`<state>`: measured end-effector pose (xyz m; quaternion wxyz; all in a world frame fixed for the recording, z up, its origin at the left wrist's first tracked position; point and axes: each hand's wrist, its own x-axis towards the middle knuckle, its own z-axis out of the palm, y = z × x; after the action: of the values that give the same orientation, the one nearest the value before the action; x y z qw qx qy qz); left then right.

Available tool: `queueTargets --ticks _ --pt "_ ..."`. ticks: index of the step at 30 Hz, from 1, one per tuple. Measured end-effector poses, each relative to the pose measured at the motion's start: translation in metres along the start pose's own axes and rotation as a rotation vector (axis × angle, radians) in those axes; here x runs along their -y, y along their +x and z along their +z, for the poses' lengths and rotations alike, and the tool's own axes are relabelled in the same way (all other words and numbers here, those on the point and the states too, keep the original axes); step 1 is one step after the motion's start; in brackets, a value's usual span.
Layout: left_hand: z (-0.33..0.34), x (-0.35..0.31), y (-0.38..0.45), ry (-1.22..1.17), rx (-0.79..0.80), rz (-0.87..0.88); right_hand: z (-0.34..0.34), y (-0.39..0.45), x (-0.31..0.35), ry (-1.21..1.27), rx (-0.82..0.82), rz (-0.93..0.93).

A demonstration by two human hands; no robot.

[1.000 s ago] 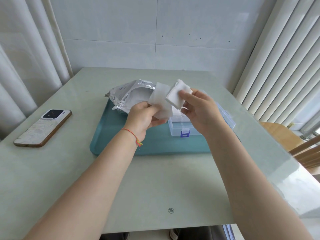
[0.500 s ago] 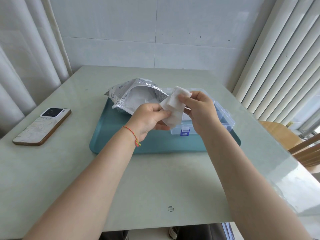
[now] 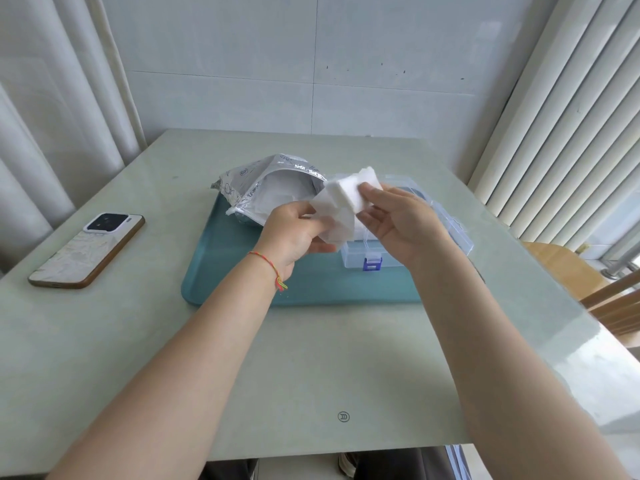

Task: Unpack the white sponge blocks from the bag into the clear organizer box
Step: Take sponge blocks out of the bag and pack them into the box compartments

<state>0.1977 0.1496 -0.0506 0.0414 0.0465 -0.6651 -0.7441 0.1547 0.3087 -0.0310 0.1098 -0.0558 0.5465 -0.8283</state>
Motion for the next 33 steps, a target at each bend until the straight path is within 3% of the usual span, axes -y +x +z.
queueTargets --ticks 4,11,14,16,20,23,33 --pt "0.0 -0.002 -0.002 0.086 0.066 0.046 -0.003 -0.002 -0.002 -0.24 0.001 0.017" --pt "0.0 -0.002 -0.005 0.102 0.194 0.028 -0.003 -0.001 -0.002 -0.175 -0.031 -0.027" --pt "-0.002 0.0 -0.003 0.091 0.136 0.002 -0.006 0.0 0.003 -0.064 -0.135 -0.12" --pt "-0.004 0.0 -0.001 0.088 0.071 -0.008 -0.009 0.0 0.008 -0.003 -0.072 -0.139" --pt "-0.008 -0.003 0.001 0.106 0.04 -0.011 -0.007 -0.003 0.007 -0.261 0.09 -0.098" --pt "-0.01 -0.005 0.0 0.098 0.051 -0.021 -0.009 0.0 0.001 -0.402 0.081 -0.12" --pt "-0.016 -0.01 -0.002 0.091 0.132 -0.097 -0.012 0.002 0.002 -0.437 -0.012 -0.217"
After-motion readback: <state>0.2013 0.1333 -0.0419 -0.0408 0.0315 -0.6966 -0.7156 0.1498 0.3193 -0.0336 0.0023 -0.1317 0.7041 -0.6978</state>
